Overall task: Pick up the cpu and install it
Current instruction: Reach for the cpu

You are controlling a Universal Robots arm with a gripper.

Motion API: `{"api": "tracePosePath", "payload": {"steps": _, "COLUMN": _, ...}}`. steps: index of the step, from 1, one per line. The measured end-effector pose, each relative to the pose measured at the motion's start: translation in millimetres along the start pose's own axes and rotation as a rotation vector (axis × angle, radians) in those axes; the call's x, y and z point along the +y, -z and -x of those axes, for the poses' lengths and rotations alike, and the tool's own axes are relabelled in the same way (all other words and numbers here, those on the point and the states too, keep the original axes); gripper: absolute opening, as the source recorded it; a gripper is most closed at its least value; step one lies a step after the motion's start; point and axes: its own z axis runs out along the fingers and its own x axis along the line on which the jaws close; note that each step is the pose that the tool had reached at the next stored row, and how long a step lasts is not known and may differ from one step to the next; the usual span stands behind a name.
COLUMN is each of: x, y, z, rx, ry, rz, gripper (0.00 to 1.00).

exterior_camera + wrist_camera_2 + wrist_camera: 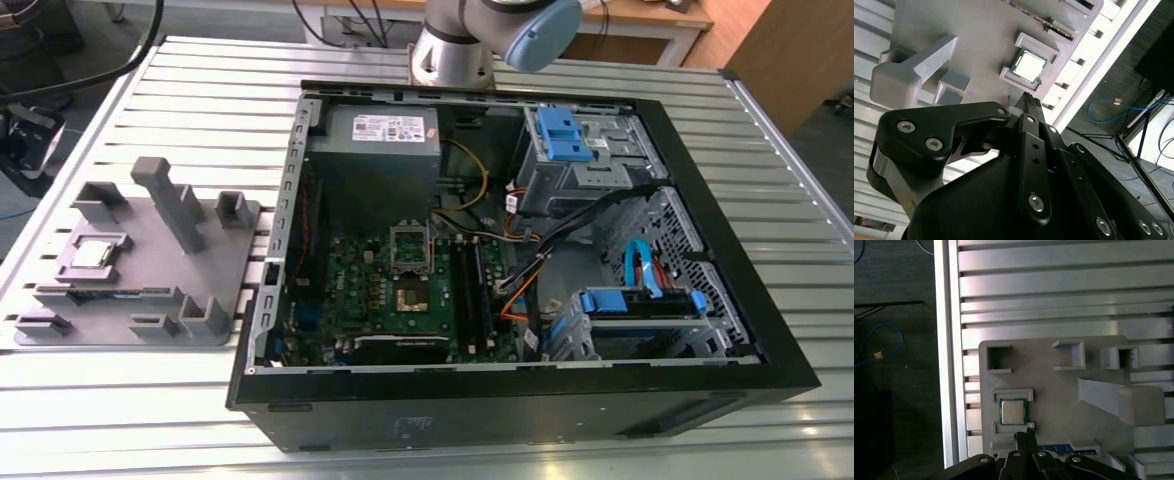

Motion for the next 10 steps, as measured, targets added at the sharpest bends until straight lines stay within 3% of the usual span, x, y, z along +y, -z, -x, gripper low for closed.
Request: {"api": "tracePosePath", "payload": {"steps": 10, "x": -1.9, "y": -10.1, "z": 0.0, "rx": 0.0001, "ry": 0.0, "rz": 0.0003, "gripper": 0.11}}
